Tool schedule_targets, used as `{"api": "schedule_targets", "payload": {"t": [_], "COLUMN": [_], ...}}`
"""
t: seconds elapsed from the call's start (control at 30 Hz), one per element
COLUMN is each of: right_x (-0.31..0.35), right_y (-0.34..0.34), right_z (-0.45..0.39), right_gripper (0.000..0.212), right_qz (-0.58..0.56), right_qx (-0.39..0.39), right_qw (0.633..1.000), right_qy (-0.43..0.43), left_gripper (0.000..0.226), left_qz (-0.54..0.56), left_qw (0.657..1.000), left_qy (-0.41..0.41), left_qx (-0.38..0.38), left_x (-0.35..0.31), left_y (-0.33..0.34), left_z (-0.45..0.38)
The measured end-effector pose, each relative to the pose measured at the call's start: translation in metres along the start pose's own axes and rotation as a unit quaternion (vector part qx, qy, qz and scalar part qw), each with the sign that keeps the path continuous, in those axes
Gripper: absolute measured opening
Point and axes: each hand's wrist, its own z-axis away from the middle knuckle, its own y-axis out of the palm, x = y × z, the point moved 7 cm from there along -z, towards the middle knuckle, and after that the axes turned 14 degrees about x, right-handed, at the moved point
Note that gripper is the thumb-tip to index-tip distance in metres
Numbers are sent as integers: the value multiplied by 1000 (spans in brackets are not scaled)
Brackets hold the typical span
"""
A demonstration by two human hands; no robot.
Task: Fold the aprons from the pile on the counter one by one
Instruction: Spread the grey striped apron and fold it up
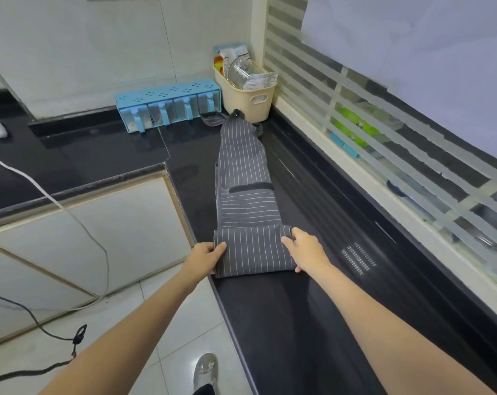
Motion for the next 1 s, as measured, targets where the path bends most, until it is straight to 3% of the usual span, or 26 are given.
{"api": "schedule_targets", "payload": {"t": [0.1, 0.17, 0.2, 0.27, 0.3, 0.4, 0.47, 0.5, 0.57, 0.73, 0.77, 0.8, 0.87, 0.93, 1.0], "right_x": [15, 18, 19, 18, 20, 41, 43, 39, 29, 35, 37, 39, 41, 37, 32], "right_y": [13, 17, 19, 18, 15, 11, 26, 35, 42, 36, 32, 25, 2, -19, -28], "right_z": [-10, -13, -16, -17, -14, 1, 4, 3, -3, -7, -7, -9, -16, -29, -43], "right_gripper": [34, 38, 37, 35, 35, 58, 80, 88, 95, 80, 76, 71, 58, 44, 31], "right_qz": [103, 125, 127, 129, 135, 229, 331, 374, 408, 460, 424, 349, 150, -26, -144], "right_qx": [-36, -48, -47, -47, -58, -116, -30, 33, 102, 98, 102, 102, 70, 24, 2], "right_qw": [994, 990, 990, 989, 988, 960, 919, 901, 889, 866, 884, 916, 974, 993, 987], "right_qy": [18, 38, 47, 60, 52, -108, -210, -216, -184, -168, -169, -172, -156, -110, -70], "left_gripper": [28, 25, 35, 59, 71, 90, 83, 76, 73, 91, 88, 80, 43, 15, 17], "left_qz": [-163, -315, -386, -542, -613, -679, -687, -696, -695, -651, -619, -558, -402, -273, -173], "left_qw": [982, 925, 884, 783, 739, 699, 697, 690, 690, 723, 750, 798, 893, 948, 977], "left_qy": [-4, 111, 193, 295, 280, 208, 173, 168, 172, 195, 199, 191, 176, 142, 102], "left_qx": [-99, -180, -179, -77, -10, 88, 109, 105, 105, 123, 124, 126, 102, 79, 72], "left_x": [-8, -33, -43, -42, -28, -6, -3, -2, -6, -14, -20, -28, -44, -46, -44], "left_y": [-21, -26, -19, 13, 24, 29, 28, 27, 24, 18, 14, 5, -20, -41, -52], "left_z": [-2, 9, 12, 9, 1, -14, -16, -18, -17, -16, -13, -13, -16, -28, -43]}}
